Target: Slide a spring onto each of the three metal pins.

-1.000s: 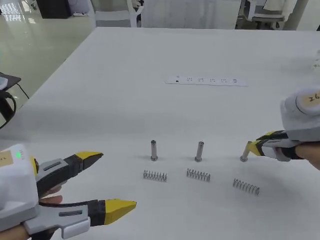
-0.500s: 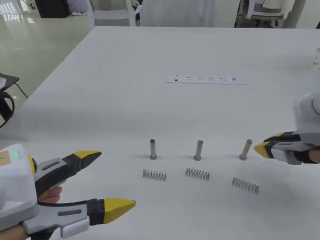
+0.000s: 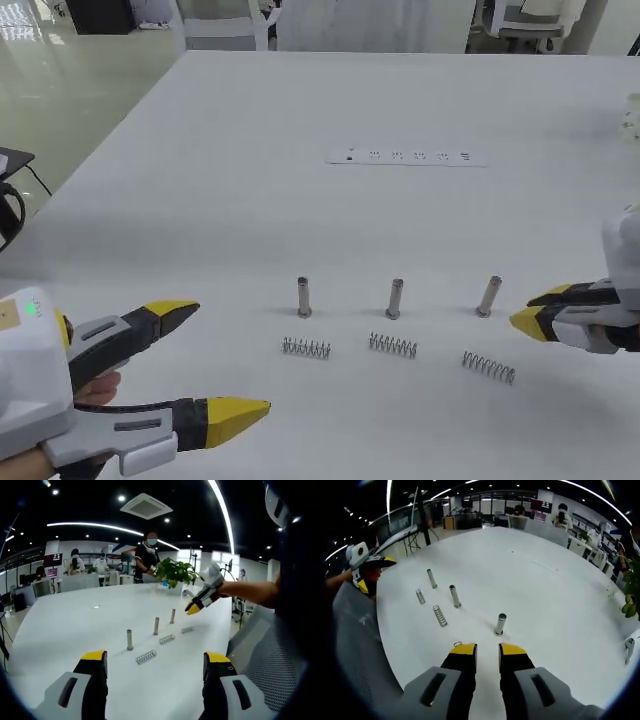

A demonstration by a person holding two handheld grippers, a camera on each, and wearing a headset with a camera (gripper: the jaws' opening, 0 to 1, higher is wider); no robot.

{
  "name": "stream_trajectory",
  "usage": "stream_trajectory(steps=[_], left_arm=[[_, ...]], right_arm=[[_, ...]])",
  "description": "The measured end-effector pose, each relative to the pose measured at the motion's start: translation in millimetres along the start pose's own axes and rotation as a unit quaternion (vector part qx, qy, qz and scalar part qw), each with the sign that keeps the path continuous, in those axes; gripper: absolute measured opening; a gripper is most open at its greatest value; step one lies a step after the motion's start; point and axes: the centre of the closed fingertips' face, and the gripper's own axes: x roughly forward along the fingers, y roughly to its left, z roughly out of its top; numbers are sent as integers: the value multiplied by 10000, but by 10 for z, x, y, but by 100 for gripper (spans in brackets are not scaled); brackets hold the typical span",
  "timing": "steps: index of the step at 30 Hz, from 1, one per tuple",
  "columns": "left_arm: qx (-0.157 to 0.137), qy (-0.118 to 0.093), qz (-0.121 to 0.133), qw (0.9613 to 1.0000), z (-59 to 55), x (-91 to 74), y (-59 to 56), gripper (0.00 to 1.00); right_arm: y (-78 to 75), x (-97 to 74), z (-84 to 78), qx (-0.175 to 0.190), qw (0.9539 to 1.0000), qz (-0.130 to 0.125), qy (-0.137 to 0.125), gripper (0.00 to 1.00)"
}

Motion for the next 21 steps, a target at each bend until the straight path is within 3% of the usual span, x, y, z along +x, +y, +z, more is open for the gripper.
stream_trajectory(steps=[10, 16, 21], left_arm=[[15, -2, 17, 10000, -1, -7, 1, 76], [-2, 3, 47, 10000, -7, -9, 7, 78], [-3, 27, 27, 10000, -16, -2, -7, 78]], right_arm=[[201, 73, -132, -364, 9979, 429, 322, 16], [257, 116, -216, -509, 9959, 574, 483, 15], [298, 157, -333, -768, 9920, 640, 770, 15]])
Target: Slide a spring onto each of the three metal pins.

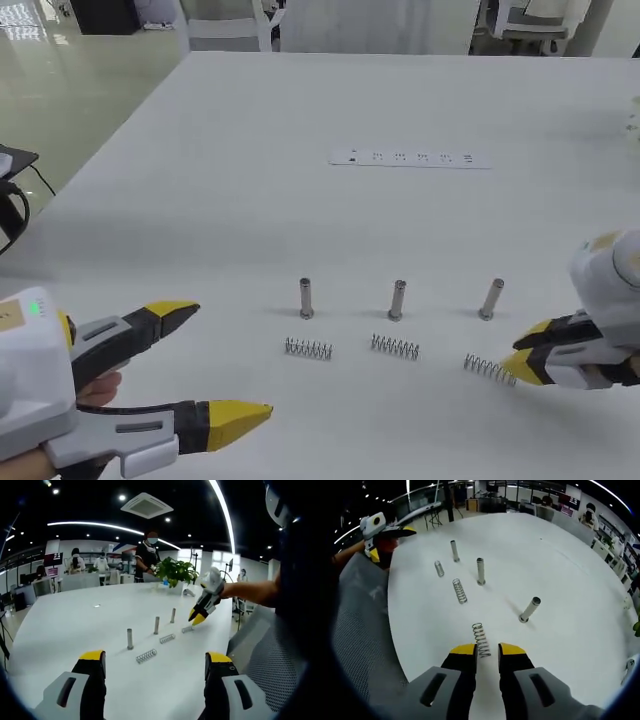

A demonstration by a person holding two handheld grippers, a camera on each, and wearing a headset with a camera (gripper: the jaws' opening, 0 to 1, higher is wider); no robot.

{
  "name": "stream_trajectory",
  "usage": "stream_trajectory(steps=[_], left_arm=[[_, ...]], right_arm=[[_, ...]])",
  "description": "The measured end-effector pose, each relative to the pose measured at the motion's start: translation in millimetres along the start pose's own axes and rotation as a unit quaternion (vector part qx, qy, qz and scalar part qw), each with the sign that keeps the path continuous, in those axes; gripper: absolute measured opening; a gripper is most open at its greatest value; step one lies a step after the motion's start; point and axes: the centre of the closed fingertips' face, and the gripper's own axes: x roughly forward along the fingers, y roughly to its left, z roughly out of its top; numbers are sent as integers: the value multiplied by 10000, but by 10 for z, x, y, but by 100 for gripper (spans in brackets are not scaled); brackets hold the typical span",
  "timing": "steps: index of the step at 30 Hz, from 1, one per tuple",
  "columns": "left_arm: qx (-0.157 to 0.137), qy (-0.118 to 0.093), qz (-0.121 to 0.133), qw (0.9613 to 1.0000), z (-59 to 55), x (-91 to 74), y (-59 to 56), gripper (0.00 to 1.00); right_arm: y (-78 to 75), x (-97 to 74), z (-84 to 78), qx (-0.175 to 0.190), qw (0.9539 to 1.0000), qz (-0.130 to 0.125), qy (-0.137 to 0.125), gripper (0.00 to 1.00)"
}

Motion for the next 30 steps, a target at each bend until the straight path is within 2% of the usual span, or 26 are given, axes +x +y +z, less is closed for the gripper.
stream_trajectory(steps=[3, 17, 30], left_arm=[[0, -4, -2, 10000, 1, -1, -2, 78], [-10, 2, -22, 10000, -5, -5, -11, 77], [-22, -8, -17, 10000, -6, -5, -9, 77]], right_arm=[[13, 26, -37, -121, 9999, 0, 112, 14], [32, 135, -117, -253, 9989, 192, 354, 13], [14, 182, -183, -455, 9972, 174, 560, 12]])
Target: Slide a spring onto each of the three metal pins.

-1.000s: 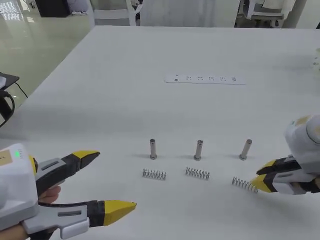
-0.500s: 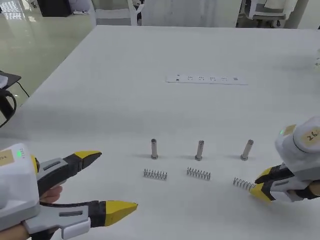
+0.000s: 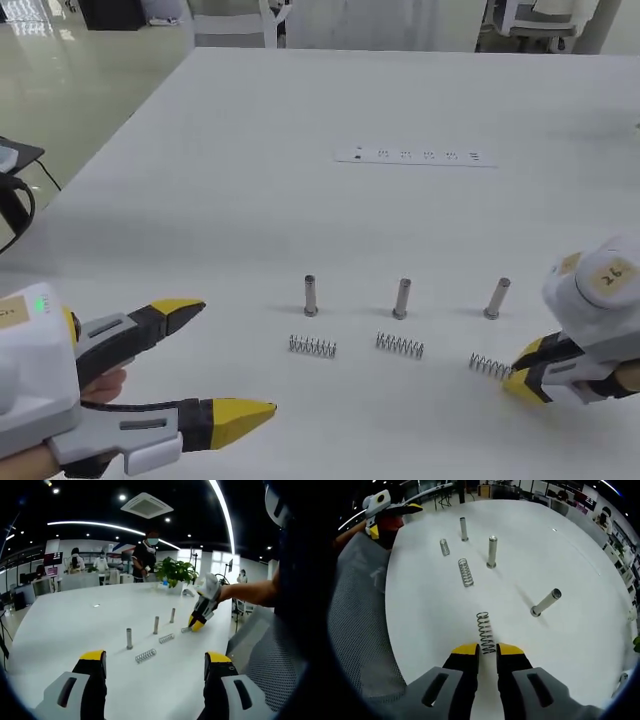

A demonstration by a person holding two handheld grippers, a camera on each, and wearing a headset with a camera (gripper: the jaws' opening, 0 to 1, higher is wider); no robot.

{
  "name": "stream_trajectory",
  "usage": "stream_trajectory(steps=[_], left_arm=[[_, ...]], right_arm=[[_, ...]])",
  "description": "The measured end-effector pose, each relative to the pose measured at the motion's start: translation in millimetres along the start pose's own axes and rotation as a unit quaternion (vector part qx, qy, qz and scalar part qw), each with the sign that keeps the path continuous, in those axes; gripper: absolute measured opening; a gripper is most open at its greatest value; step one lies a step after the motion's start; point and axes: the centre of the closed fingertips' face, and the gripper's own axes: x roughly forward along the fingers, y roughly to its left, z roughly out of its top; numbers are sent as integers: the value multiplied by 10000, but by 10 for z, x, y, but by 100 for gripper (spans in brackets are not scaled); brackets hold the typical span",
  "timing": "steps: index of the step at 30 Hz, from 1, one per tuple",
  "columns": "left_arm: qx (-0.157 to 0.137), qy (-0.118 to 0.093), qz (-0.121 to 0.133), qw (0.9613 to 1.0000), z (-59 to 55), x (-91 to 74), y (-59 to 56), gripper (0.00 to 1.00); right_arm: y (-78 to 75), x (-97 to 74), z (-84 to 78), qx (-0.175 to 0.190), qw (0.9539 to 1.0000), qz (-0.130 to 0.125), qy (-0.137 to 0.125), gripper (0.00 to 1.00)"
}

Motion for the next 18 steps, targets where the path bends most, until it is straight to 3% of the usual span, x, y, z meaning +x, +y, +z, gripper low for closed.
stream_trajectory(steps=[18], left_arm=[[52, 36, -76, 10000, 0, 4, -31, 76]], right_arm=[[35, -11, 42, 55, 10000, 45, -65, 8]])
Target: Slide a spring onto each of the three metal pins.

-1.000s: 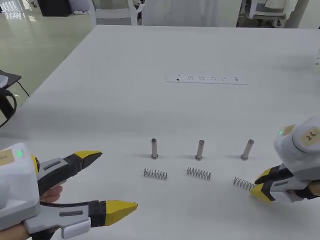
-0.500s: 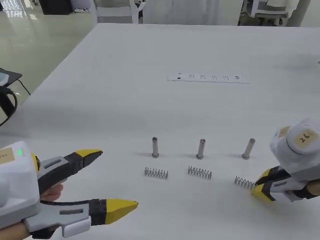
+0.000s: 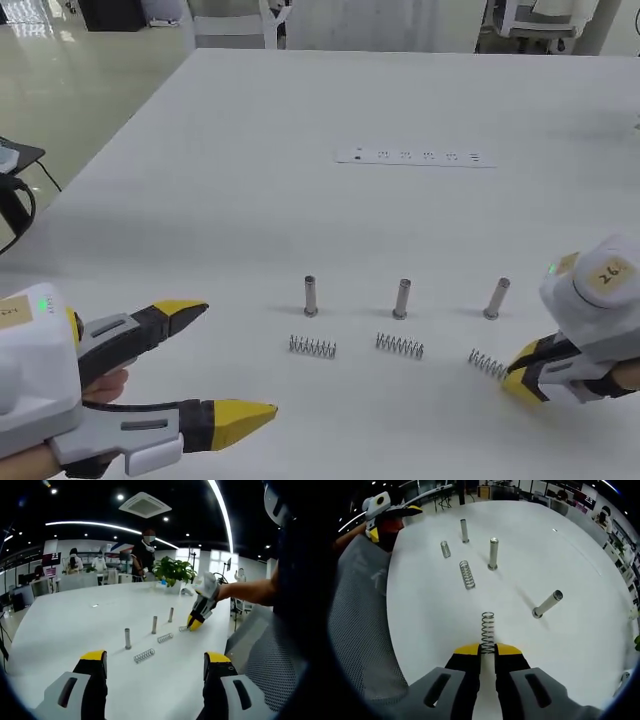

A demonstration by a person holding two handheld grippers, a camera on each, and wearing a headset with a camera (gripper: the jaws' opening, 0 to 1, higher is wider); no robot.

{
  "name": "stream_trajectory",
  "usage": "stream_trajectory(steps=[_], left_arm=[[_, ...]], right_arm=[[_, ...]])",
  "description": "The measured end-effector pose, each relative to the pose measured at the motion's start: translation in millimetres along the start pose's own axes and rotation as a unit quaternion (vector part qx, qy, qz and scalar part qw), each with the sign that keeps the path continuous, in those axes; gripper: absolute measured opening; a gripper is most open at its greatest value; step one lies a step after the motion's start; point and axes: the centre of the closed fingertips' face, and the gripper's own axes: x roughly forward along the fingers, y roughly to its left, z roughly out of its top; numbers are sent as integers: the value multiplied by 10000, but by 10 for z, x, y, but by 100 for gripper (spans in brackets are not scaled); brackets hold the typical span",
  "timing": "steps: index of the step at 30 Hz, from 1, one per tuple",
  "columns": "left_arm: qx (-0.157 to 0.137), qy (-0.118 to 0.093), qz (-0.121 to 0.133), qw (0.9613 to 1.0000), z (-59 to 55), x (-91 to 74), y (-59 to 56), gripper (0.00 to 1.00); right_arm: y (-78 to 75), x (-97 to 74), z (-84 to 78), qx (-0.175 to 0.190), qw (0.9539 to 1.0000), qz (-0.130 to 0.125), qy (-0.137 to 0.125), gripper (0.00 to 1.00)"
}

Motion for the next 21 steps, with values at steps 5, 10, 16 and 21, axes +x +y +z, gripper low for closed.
stream_trajectory(steps=[5, 10, 16, 21], left_arm=[[24, 33, -57, 10000, -4, 5, -14, 75], [66, 55, -143, 9999, 14, 26, -31, 74], [139, 111, -238, 9996, 31, 44, -33, 74], [215, 166, -334, 9991, 47, 76, -40, 73]], right_arm=[[8, -73, 61, -42, 10000, -37, -72, 8], [35, -141, 136, -102, 9999, -62, -105, 8], [75, -194, 254, -218, 9996, -47, -156, 8], [115, -219, 361, -251, 9995, -27, -203, 8]])
